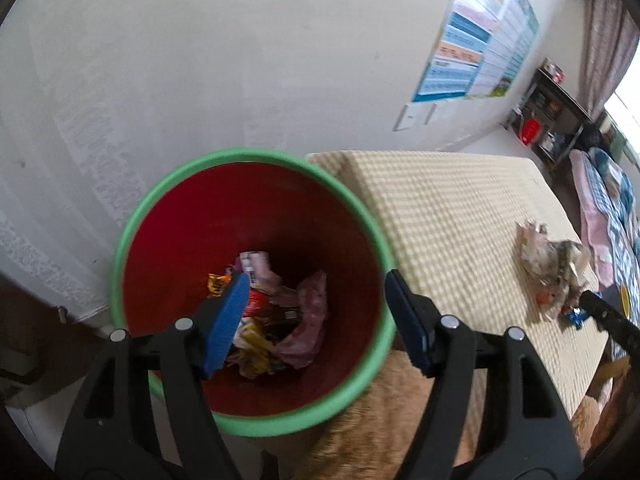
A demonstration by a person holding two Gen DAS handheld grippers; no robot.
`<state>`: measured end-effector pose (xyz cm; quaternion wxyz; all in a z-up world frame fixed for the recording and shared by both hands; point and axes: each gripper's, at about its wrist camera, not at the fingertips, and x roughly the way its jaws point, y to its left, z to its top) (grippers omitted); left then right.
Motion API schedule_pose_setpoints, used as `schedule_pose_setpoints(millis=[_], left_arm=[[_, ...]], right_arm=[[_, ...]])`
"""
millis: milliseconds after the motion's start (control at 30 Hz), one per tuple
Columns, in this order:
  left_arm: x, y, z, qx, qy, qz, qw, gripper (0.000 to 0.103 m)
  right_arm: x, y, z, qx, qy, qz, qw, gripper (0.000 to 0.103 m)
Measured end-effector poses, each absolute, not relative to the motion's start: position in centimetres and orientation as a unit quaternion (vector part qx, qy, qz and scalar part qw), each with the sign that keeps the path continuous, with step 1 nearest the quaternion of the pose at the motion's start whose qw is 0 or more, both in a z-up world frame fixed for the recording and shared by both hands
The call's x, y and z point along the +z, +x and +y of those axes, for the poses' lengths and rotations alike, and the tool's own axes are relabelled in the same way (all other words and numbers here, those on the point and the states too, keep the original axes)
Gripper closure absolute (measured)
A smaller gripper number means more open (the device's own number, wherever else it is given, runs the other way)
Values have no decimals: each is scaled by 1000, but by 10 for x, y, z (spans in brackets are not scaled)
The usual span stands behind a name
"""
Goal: Collect trash
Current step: 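Grasp the blue Oreo pack with the right gripper while the left approaches crumpled paper, then grasp the crumpled newspaper wad with the left gripper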
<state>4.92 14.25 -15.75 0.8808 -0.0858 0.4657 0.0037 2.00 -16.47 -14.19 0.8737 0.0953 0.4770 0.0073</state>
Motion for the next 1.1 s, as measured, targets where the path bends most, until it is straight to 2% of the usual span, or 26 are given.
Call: schedule_pose_setpoints(millis=[300, 467, 600, 633, 667, 700, 733, 1100], left_arm=[[-153, 46, 74, -57, -59, 480, 873, 36], [-148, 40, 27, -96, -16, 477, 874, 30], [-146, 39, -8, -135, -19, 478, 868, 28], [-146, 39, -20, -147, -20, 477, 867, 28], [-146, 40, -28, -154, -19, 476, 866, 27], [-146, 40, -35, -160, -18, 475, 865, 26], [-146, 41, -48, -170, -12, 473, 865, 25], [-169, 65, -126, -226, -10, 495, 839, 24]], right_arm=[[-170, -2, -311, -144, 229, 460, 846, 49], [-192, 1, -340, -154, 279, 461, 828, 47], [-200, 13, -344, -150, 293, 454, 828, 46], [-203, 17, -345, -144, 294, 455, 828, 48], [-206, 22, -343, -134, 290, 463, 827, 54], [-210, 23, -338, -127, 286, 473, 824, 79], [-214, 25, -336, -108, 295, 480, 819, 97], [-190, -40, -333, -56, 301, 451, 838, 99]])
